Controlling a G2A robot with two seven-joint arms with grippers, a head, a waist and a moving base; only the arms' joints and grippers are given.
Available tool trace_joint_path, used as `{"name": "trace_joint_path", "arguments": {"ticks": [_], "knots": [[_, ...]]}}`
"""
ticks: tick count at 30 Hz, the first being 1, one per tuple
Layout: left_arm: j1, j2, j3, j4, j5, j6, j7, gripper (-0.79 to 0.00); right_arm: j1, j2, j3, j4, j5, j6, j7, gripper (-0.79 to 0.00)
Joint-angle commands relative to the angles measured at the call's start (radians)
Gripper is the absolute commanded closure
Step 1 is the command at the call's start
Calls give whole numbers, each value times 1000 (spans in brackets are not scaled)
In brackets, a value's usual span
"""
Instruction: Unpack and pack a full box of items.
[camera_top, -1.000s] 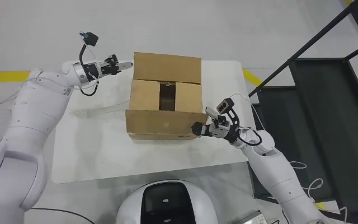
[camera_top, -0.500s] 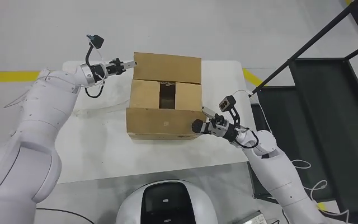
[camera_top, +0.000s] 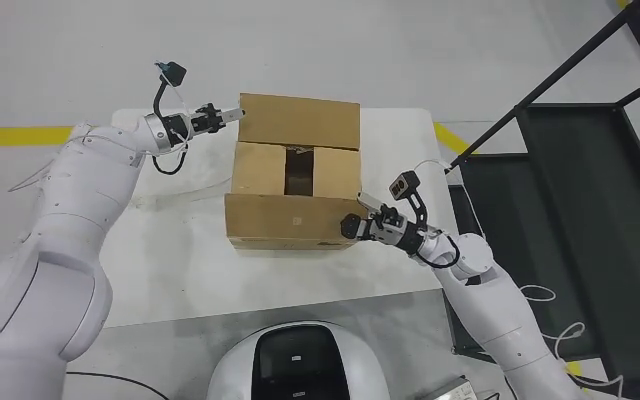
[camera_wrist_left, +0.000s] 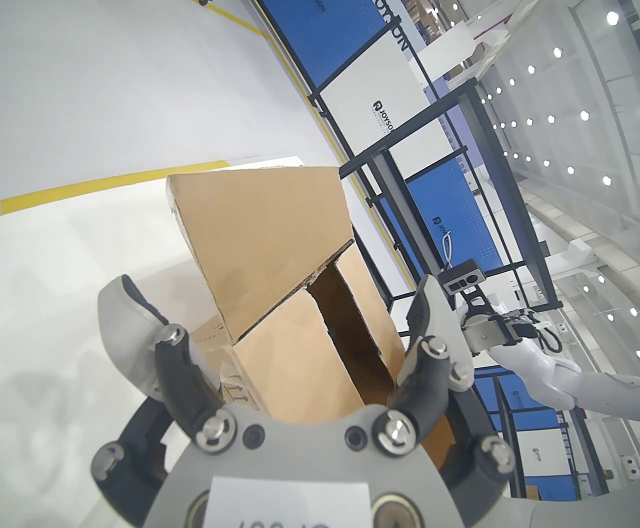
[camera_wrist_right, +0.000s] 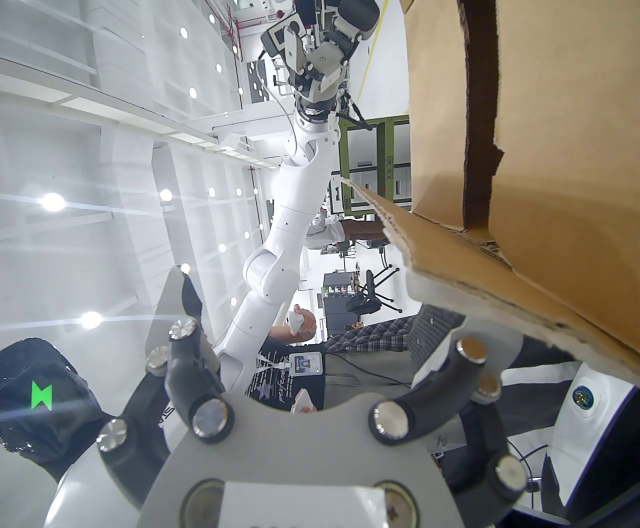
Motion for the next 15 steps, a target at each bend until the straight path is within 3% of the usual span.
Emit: {"name": "trace_joint_path", "arguments": {"ticks": [1,8,15], "knots": [[15,6,-7,-25,11,17,32,-785,3,-4,-4,2,-8,-11,-69,-785],[47,19,-22,-86,46,78,74,-785,29,-10,-14,51,-53,-11,-132,-785],[57,3,-24,-89,58,151,92,-785,19,-9,-7,50,-115,-20,-154,-785]]}}
